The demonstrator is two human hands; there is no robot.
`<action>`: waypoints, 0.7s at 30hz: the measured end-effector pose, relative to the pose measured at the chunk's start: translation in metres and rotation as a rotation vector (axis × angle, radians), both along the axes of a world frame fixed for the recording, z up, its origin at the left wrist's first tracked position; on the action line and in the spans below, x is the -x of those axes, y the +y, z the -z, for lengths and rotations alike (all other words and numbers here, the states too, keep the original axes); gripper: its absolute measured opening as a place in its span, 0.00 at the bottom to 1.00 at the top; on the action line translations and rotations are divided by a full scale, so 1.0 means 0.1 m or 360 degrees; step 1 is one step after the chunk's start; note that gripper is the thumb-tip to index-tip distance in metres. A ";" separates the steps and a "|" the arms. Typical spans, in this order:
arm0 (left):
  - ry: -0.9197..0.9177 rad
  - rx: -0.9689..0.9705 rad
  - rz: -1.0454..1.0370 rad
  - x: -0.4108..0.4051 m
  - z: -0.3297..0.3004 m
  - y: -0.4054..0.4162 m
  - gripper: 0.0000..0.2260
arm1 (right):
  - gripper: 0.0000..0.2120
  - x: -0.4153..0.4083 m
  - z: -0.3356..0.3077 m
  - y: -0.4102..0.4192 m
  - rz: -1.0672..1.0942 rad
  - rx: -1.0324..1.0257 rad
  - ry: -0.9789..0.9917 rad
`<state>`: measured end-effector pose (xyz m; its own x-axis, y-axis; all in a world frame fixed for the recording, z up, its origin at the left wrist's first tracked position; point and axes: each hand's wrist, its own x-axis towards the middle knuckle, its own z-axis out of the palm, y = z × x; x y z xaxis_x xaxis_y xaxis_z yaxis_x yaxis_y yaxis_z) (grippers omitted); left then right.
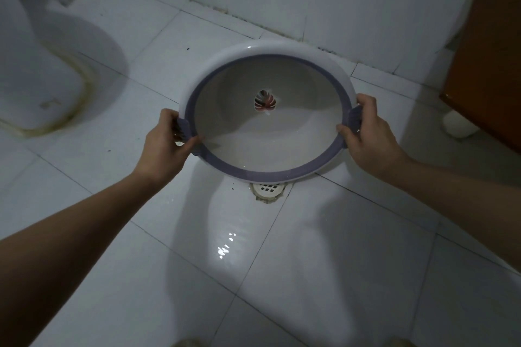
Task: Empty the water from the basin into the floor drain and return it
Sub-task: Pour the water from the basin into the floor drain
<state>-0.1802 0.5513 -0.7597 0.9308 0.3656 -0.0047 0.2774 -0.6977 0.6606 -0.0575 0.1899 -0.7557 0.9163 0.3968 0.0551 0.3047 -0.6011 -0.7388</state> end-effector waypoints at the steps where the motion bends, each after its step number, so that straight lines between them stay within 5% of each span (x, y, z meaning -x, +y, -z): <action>1: 0.0005 -0.0003 -0.0002 0.00 0.01 0.00 0.17 | 0.22 -0.01 0.00 0.00 -0.0001 0.0017 -0.0003; 21: 0.0018 -0.0064 0.0034 0.09 -0.01 0.06 0.17 | 0.18 0.04 -0.08 -0.01 -0.0063 0.0164 -0.0050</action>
<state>-0.1892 0.5575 -0.7586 0.9383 0.3457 -0.0012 0.2695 -0.7295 0.6287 -0.0617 0.1892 -0.7474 0.8983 0.4376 0.0407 0.3518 -0.6604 -0.6634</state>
